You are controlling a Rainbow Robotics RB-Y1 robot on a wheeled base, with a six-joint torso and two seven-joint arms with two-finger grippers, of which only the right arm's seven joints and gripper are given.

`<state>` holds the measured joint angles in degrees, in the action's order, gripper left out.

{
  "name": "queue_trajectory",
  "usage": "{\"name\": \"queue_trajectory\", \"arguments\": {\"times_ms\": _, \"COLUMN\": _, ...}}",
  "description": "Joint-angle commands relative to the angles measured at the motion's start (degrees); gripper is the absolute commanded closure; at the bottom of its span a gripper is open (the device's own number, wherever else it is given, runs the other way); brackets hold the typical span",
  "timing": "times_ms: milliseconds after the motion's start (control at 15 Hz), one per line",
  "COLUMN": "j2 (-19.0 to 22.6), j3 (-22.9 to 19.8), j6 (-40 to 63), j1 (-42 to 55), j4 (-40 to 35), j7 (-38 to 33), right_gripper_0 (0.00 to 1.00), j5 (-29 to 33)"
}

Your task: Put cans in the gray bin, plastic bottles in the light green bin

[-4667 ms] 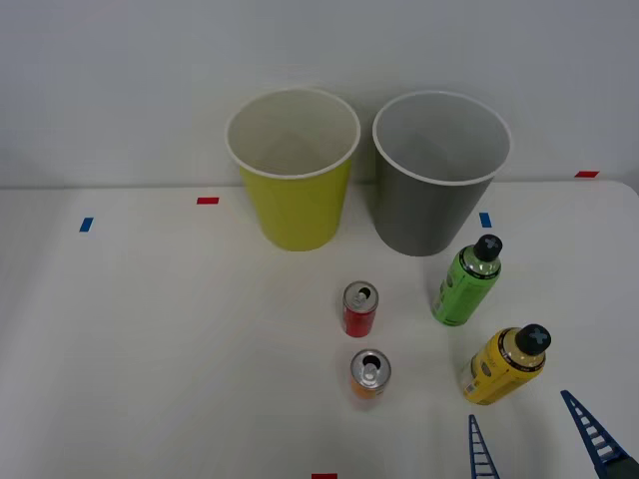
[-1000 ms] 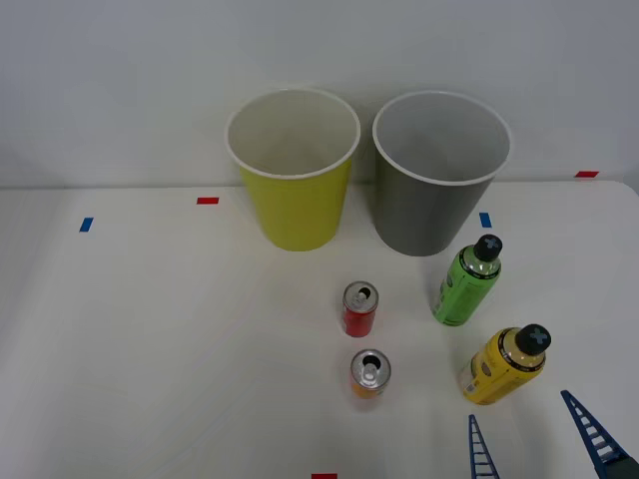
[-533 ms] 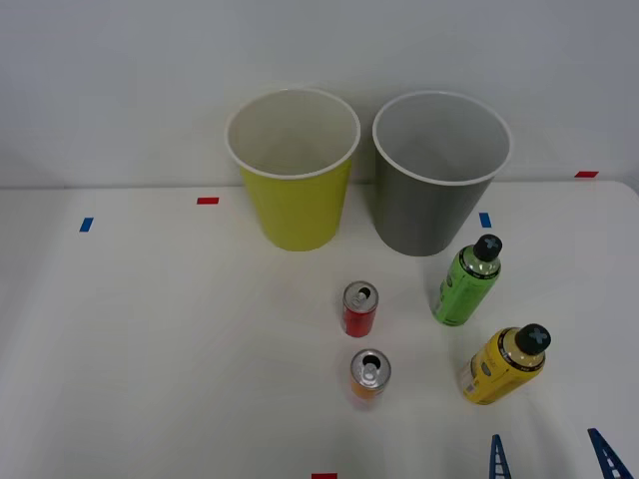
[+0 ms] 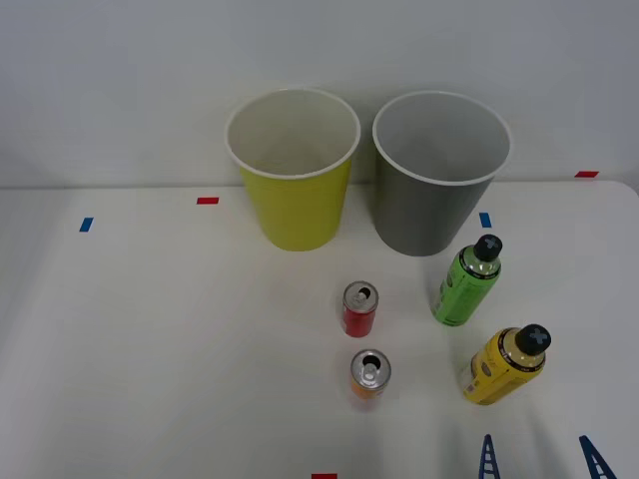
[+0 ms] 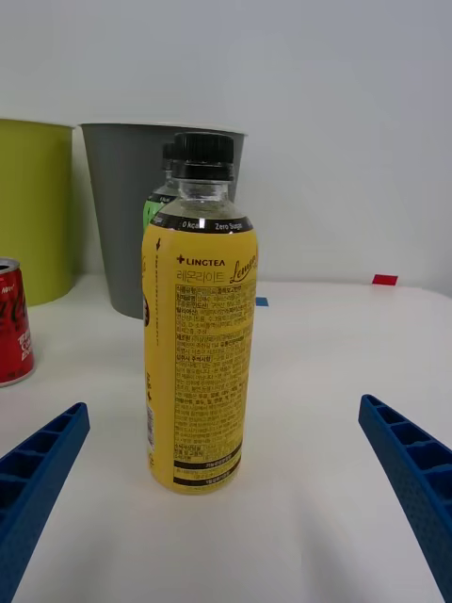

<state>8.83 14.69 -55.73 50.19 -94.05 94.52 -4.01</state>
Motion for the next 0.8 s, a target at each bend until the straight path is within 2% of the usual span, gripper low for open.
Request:
{"name": "queue_trajectory", "arguments": {"times_ms": 67, "j2": 0.05, "j3": 0.43, "j6": 1.32, "j1": -1.33, "j4": 0.10, "j7": -0.39, "right_gripper_0": 0.00, "j5": -0.82}}
{"name": "queue_trajectory", "arguments": {"times_ms": 333, "j2": -0.57, "j3": 1.84, "j6": 1.41, "j1": -3.61, "j4": 0.10, "j7": -1.00, "right_gripper_0": 0.00, "j5": -2.14}}
{"name": "queue_trajectory", "arguments": {"times_ms": 533, "j2": -0.13, "j3": 4.03, "j6": 1.41, "j1": -5.90, "j4": 0.01, "j7": -0.65, "right_gripper_0": 0.00, "j5": -5.39}}
{"name": "queue_trajectory", "arguments": {"times_ms": 800, "j2": 0.49, "j3": 4.03, "j6": 2.38, "j1": -9.24, "j4": 0.01, "j7": -0.91, "right_gripper_0": 0.00, "j5": -6.01}}
